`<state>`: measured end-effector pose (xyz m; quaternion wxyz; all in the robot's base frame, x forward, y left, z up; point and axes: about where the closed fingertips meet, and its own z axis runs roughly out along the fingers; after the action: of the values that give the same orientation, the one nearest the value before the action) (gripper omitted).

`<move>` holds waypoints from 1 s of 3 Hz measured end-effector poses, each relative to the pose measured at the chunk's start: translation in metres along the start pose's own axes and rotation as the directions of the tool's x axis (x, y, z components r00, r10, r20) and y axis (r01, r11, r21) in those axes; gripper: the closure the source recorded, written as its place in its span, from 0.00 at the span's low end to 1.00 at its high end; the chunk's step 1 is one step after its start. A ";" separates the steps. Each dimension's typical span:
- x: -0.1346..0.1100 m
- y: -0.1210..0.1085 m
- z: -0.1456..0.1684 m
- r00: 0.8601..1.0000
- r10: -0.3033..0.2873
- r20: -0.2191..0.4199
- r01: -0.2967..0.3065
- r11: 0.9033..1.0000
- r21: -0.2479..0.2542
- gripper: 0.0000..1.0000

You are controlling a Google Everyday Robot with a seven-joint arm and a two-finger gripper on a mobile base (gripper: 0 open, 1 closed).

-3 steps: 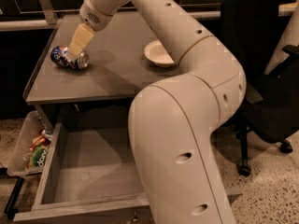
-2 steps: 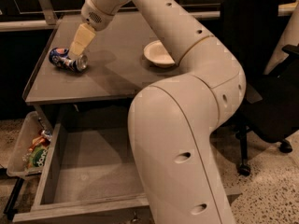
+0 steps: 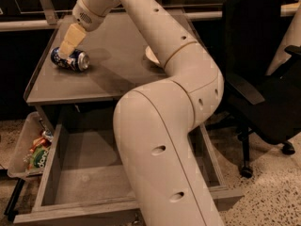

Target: Place pepsi can into top drawer

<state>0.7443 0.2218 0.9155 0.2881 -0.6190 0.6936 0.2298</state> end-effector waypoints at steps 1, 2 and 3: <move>-0.009 -0.002 0.011 1.000 0.010 0.007 -0.010 1.000 -0.009 0.00; -0.010 -0.002 0.031 0.999 0.033 -0.005 -0.033 0.999 -0.038 0.00; -0.006 0.003 0.055 0.997 0.067 -0.034 -0.069 0.995 -0.077 0.00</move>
Offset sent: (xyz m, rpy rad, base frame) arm 0.0357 0.0413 -0.0109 -0.0059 0.0920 0.0002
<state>0.7477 0.2642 0.8793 0.2449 -0.6094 0.7091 0.2567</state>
